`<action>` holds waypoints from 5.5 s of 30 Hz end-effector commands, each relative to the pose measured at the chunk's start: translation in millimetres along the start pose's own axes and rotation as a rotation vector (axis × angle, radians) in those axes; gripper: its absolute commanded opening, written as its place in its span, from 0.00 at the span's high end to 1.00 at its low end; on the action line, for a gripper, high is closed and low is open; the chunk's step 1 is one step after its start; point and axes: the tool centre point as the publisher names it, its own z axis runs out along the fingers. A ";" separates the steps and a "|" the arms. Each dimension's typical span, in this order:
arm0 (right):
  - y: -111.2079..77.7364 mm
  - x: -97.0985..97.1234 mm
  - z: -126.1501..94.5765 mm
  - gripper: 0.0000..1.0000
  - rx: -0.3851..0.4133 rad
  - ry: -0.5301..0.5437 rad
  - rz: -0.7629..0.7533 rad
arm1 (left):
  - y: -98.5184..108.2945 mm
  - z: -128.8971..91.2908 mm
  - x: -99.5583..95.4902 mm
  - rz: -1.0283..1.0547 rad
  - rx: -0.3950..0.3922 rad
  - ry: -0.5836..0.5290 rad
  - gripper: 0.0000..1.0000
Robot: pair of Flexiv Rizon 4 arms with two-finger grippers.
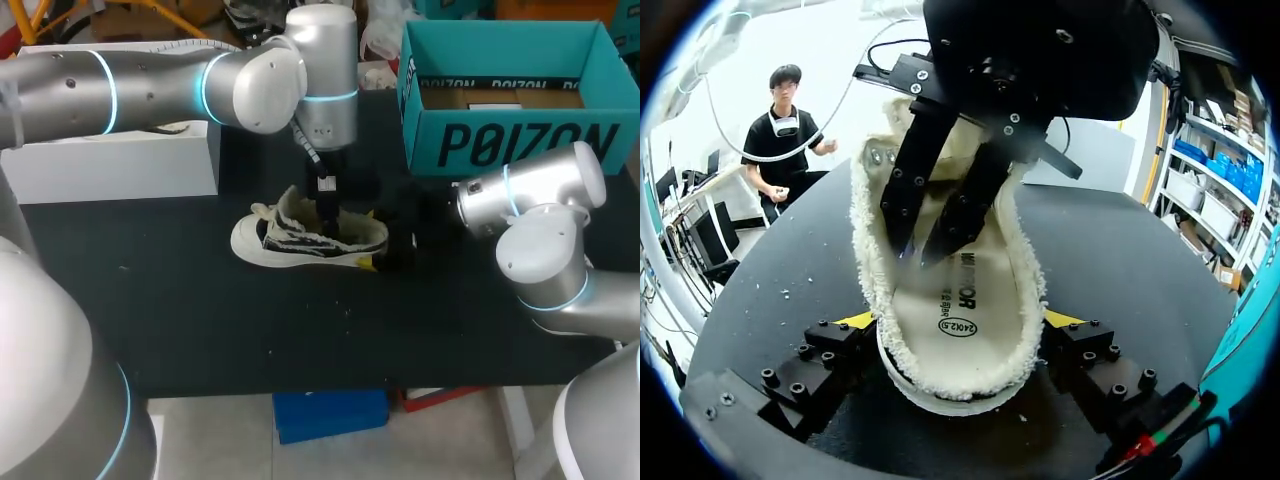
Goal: Take the shoe out of the shoebox, open the shoe tongue, remove and reinsert the insole, then place the shoe into the shoebox
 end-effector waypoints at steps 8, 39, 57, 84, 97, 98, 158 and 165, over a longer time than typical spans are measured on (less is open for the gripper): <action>-0.2 -1.9 -0.1 1.00 0.004 0.000 0.003 | -1.5 31.6 -8.4 -0.067 -0.074 -0.094 0.77; -0.2 -1.9 -0.1 1.00 0.004 0.000 0.003 | 22.0 66.6 -23.7 -0.177 -0.151 -0.474 0.78; -0.2 -1.9 -0.1 1.00 0.004 0.000 0.003 | 49.4 74.5 -52.5 -0.247 -0.130 -0.749 0.75; -0.2 -1.9 -0.1 1.00 0.004 0.000 0.003 | 46.4 52.9 -103.4 -0.215 0.025 -0.904 0.70; -0.2 -1.9 -0.1 1.00 0.004 0.000 0.003 | 42.1 49.9 -90.7 -0.196 0.040 -0.848 1.00; -0.2 -1.9 -0.1 1.00 0.004 0.000 0.003 | 41.3 48.3 -87.9 -0.190 0.051 -0.832 1.00; -0.2 -1.9 -0.1 1.00 0.004 0.000 0.003 | 8.5 -44.2 7.2 0.002 0.376 -0.471 1.00; -0.2 -1.9 -0.1 1.00 0.004 0.000 0.003 | 9.8 -48.2 9.4 0.005 0.386 -0.481 1.00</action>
